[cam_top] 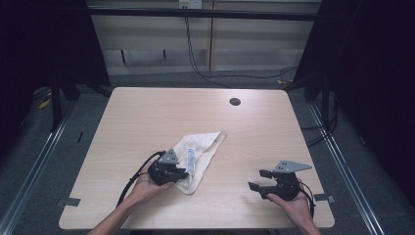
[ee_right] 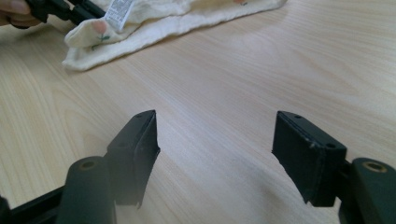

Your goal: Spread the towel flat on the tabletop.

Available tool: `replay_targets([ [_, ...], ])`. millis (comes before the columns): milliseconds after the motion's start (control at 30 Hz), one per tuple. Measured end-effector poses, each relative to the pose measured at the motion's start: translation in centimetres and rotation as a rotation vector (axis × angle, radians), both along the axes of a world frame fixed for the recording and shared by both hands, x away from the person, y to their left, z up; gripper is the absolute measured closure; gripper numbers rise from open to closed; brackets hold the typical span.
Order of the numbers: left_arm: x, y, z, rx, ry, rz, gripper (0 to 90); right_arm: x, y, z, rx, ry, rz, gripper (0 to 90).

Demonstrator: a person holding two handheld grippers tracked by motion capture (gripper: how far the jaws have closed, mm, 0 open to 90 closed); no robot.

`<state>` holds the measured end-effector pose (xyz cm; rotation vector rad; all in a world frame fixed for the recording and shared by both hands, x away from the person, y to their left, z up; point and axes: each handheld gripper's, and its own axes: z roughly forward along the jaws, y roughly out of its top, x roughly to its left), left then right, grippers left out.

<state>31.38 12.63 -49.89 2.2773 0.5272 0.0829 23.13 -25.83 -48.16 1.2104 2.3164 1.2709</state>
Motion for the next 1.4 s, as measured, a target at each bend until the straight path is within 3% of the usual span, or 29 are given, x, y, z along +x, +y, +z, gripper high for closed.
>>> replay_targets([
  [167, -2.5, 0.3, 0.1, 0.018, -0.028, -0.042, 82.2, 0.0, 0.0, 0.0, -0.001, 0.005, 0.000, 30.8],
  [267, -3.4, 0.6, 0.1, 0.008, -0.010, -0.054, 82.3, -0.1, 0.0, 0.0, -0.001, 0.006, 0.001, 30.8],
  [333, -4.0, 0.6, 0.2, 0.012, -0.014, -0.073, 82.4, -0.1, 0.1, 0.0, 0.001, 0.006, 0.003, 30.8],
  [400, -4.5, 0.7, 0.3, 0.006, 0.010, -0.091, 82.3, -0.1, 0.1, -0.1, 0.000, 0.006, 0.001, 30.8],
  [467, -4.8, 0.6, 0.5, 0.026, 0.004, -0.135, 81.8, 0.0, 0.1, -0.1, 0.000, 0.010, 0.003, 30.8],
  [533, -4.9, 0.5, 0.6, 0.032, -0.008, -0.148, 77.6, -0.1, 0.2, 0.0, -0.003, 0.009, 0.003, 30.8],
  [567, -4.9, 0.5, 1.0, 0.014, 0.001, -0.170, 73.4, -0.1, 0.2, 0.0, -0.003, 0.009, 0.003, 30.8],
  [633, -5.0, 0.6, 1.4, 0.000, 0.002, -0.153, 63.6, -0.1, 0.1, -0.1, -0.002, 0.009, 0.003, 30.8],
  [733, -5.2, 1.3, 2.2, -0.046, 0.002, -0.134, 57.1, 0.0, 0.0, -0.1, -0.001, 0.006, 0.004, 30.5],
  [833, -5.4, 2.4, 2.7, -0.109, 0.009, -0.107, 59.7, -0.1, 0.0, -0.1, -0.004, 0.004, 0.005, 30.4],
  [933, -5.3, 2.8, 2.8, -0.113, -0.015, -0.097, 70.2, -0.1, 0.1, -0.1, -0.004, 0.007, 0.006, 30.4],
  [1000, -5.2, 2.4, 2.4, -0.083, -0.016, -0.105, 73.5, 0.0, 0.2, -0.1, -0.009, 0.008, 0.009, 30.4],
  [1133, -5.3, 1.6, 1.8, -0.016, -0.017, -0.158, 67.4, 0.1, 0.4, -0.2, -0.014, 0.011, 0.014, 30.2],
  [1200, -5.4, 1.6, 1.5, 0.004, 0.002, -0.166, 62.8, 0.0, 0.4, -0.2, -0.014, 0.012, 0.015, 30.0],
  [1267, -5.5, 1.6, 1.2, 0.031, -0.033, -0.145, 57.8, 0.0, 0.3, -0.2, -0.014, 0.010, 0.016, 30.0],
  [1300, -5.5, 1.7, 1.2, 0.040, -0.026, -0.145, 56.1, 0.0, 0.3, -0.2, -0.015, 0.010, 0.017, 30.0],
  [1333, -5.3, 1.6, 1.2, 0.043, -0.025, -0.128, 56.7, 0.0, 0.3, -0.2, -0.016, 0.012, 0.015, 30.0],
  [1400, -5.1, 1.8, 1.2, 0.018, -0.015, -0.133, 68.2, 0.0, 0.4, -0.2, -0.016, 0.011, 0.017, 29.9],
])
